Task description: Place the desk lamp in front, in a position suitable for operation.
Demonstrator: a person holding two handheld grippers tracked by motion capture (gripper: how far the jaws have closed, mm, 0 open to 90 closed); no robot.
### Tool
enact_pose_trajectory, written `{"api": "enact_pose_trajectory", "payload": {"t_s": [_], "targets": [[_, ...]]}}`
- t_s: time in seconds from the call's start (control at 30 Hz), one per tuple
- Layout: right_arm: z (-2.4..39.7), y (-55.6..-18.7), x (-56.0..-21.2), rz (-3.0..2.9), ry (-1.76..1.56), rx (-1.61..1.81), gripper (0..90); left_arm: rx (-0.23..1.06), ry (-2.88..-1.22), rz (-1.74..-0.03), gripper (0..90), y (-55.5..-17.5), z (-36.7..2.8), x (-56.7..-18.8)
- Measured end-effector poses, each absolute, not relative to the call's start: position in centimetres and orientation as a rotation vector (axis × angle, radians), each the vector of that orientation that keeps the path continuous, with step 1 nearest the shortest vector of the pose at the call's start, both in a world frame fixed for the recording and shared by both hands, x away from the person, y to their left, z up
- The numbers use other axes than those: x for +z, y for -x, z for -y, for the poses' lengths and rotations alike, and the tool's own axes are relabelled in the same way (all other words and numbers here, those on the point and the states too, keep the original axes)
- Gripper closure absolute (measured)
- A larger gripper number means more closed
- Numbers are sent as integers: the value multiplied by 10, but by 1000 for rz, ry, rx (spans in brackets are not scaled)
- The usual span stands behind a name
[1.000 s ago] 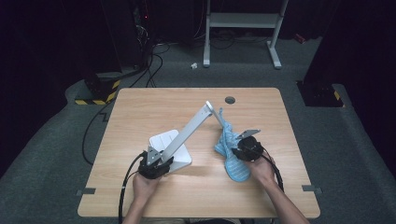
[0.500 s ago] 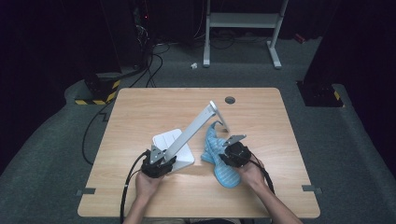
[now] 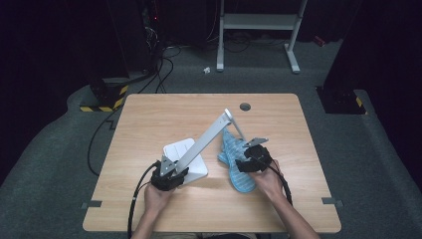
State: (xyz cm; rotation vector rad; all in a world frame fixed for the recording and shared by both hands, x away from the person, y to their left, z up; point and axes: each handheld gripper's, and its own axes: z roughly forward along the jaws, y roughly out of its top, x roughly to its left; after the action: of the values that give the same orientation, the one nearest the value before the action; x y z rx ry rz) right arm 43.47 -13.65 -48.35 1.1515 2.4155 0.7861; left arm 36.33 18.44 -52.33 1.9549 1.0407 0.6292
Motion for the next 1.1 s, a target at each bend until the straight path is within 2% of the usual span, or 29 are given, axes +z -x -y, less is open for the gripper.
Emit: {"api": "enact_pose_trajectory", "payload": {"t_s": [0.07, 0.13, 0.17, 0.27, 0.47, 0.8, 1.1], "targets": [[134, -442, -491, -2432, -1185, 759, 239, 627, -1955, -1039, 503, -363, -184, -523], [132, -451, -500, -2440, -1240, 744, 272, 625, -1956, -1037, 503, -362, -184, -523], [132, -454, -503, -2439, -1255, 761, 305, 627, -1962, -1031, 503, -362, -184, -523], [130, -456, -501, -2415, -1263, 793, 497, 621, -1965, -1022, 503, -361, -184, -523], [132, -460, -501, -2375, -1308, 871, 630, 618, -1968, -1009, 503, -360, -183, -523], [132, -462, -495, -2297, -1350, 988, 679, 611, -1973, -997, 502, -357, -181, -523], [128, -455, -464, -2250, -1281, 1127, 685, 611, -1973, -997, 502, -357, -181, -523]]}}
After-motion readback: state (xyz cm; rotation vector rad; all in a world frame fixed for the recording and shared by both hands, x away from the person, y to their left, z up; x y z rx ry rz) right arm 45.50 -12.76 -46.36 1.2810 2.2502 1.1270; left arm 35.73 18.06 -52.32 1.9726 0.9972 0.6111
